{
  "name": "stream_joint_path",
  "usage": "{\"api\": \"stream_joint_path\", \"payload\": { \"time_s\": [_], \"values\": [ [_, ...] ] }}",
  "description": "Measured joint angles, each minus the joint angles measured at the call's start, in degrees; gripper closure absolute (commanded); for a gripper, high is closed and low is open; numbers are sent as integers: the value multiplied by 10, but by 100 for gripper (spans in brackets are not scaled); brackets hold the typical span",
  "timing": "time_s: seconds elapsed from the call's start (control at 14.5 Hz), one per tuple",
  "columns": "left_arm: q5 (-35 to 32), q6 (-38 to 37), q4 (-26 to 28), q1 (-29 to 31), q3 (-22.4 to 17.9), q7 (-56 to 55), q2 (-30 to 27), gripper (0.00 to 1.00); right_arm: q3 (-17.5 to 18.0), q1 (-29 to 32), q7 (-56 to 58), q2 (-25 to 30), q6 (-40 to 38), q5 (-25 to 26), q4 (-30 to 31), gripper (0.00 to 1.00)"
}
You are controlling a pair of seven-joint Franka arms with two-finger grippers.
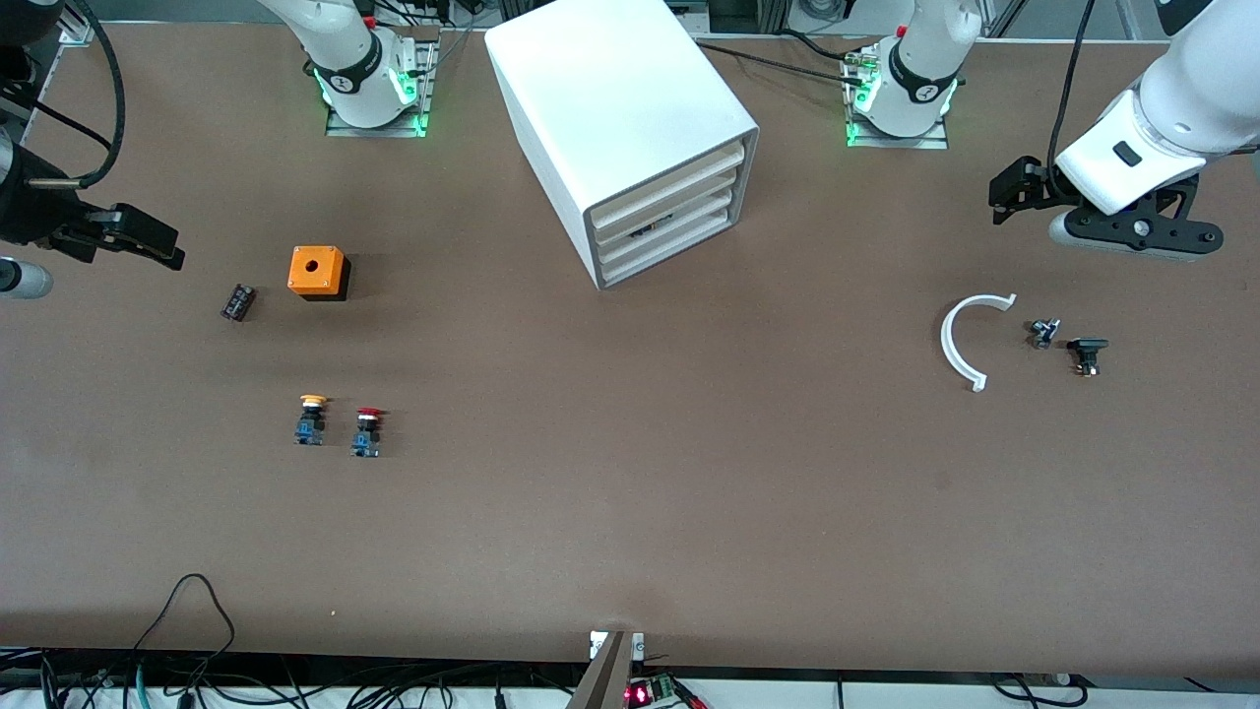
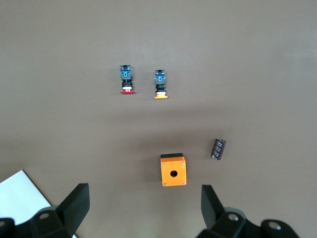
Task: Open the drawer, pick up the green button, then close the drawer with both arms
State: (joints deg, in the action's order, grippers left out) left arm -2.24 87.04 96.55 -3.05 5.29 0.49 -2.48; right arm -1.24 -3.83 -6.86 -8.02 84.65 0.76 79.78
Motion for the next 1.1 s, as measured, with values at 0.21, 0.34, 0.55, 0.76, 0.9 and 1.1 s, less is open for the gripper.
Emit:
{"api": "stream_joint_path", "payload": {
  "time_s": [0.21,0.34,0.55,0.76,0.9,1.1],
  "values": [
    [0,0,0,0,0,0,0,0,0,0,0,0,0,0,0,0],
    [0,0,0,0,0,0,0,0,0,0,0,0,0,0,0,0],
    [0,0,-1,-1,2,0,0,0,2,-1,0,0,-1,0,0,0],
    [0,-1,-1,-1,3,0,0,0,6,-3,0,-1,-48,-1,6,0],
    [0,-1,-1,-1,3,0,0,0,11,-5,-1,-3,-69,-1,20,0],
    [0,-2,-1,0,2,0,0,0,13,-9,-2,-13,-61,-1,44,0]
  ]
}}
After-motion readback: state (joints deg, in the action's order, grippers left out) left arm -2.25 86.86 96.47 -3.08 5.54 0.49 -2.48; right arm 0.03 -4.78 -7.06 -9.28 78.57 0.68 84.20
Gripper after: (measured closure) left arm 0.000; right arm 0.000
